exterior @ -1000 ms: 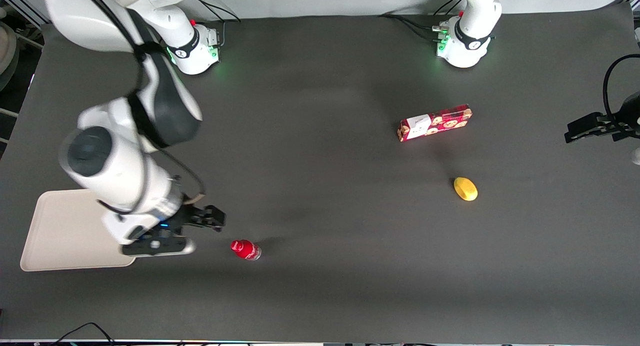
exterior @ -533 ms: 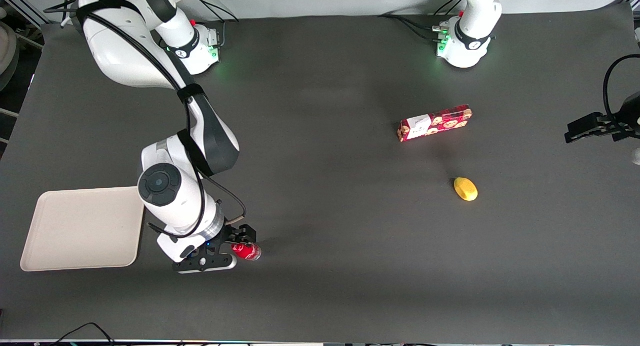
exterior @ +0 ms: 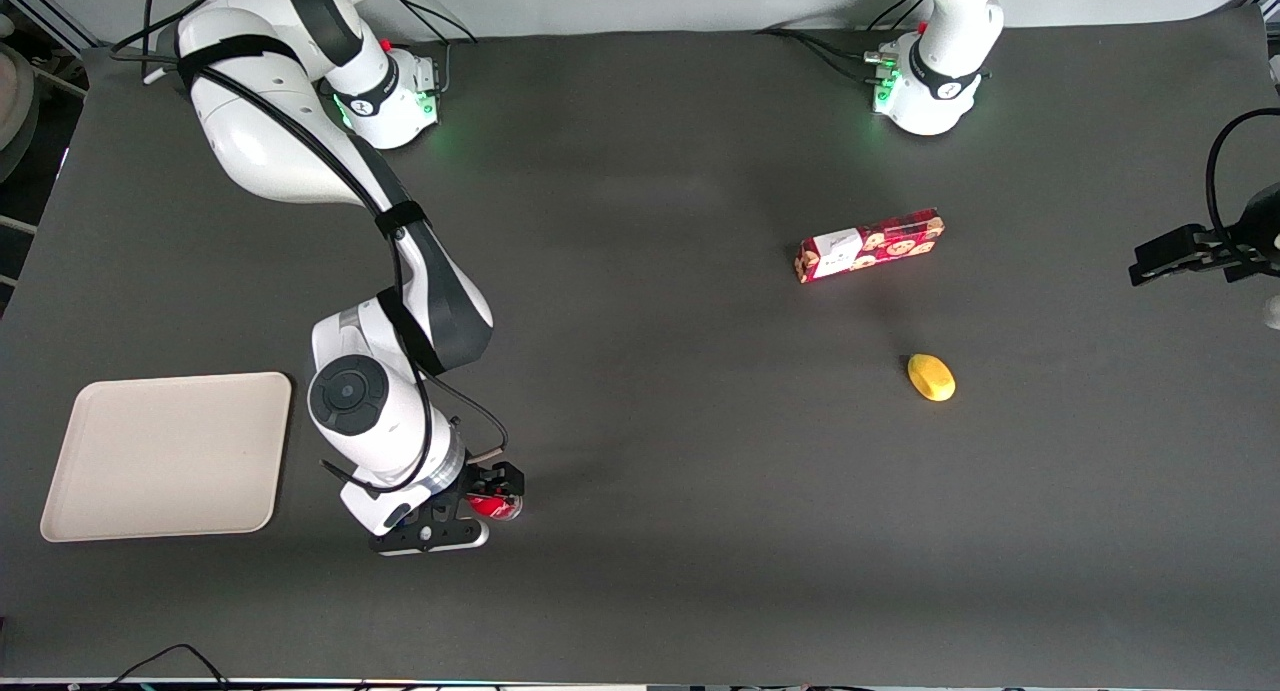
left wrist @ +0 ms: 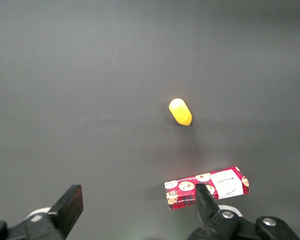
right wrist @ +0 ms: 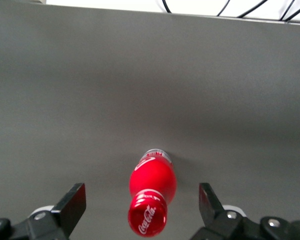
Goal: Place coke bottle on tray
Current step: 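Lower the open right gripper around the bottle and close it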
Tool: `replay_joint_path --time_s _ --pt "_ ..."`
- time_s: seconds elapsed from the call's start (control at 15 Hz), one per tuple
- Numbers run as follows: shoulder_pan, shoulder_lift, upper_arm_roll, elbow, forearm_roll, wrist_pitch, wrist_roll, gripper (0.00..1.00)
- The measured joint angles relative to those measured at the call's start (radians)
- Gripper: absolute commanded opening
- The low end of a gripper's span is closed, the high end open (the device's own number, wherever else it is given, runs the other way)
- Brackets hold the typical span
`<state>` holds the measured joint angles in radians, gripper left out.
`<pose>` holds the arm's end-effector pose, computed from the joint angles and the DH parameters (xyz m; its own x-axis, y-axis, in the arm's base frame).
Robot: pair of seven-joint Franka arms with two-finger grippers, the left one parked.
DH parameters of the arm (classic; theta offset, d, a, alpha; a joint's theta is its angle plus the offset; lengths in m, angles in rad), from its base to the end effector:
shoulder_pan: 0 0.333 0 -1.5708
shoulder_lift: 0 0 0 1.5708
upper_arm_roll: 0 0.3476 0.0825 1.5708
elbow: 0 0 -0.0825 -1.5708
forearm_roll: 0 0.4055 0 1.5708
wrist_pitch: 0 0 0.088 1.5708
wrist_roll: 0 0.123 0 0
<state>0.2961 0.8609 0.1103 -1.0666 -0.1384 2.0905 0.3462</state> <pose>0.7804 0.2921 0.3280 0.9825 0.0714 0.1718 0.0747 -0.9971 -0.0128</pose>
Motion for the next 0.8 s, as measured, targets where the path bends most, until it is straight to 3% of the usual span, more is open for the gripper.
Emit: replay_joint_path --time_s 0.4,0.6,0.73,0.8 --pt "-0.003 0.009 0.000 0.003 0.000 -0.036 0.000 0.99" --pt "-0.003 0.015 0.000 0.003 0.000 -0.039 0.000 0.94" --pt "-0.003 0.024 0.000 0.003 0.000 -0.040 0.000 0.81" --pt "-0.003 0.028 0.000 0.003 0.000 -0.040 0.000 0.70"
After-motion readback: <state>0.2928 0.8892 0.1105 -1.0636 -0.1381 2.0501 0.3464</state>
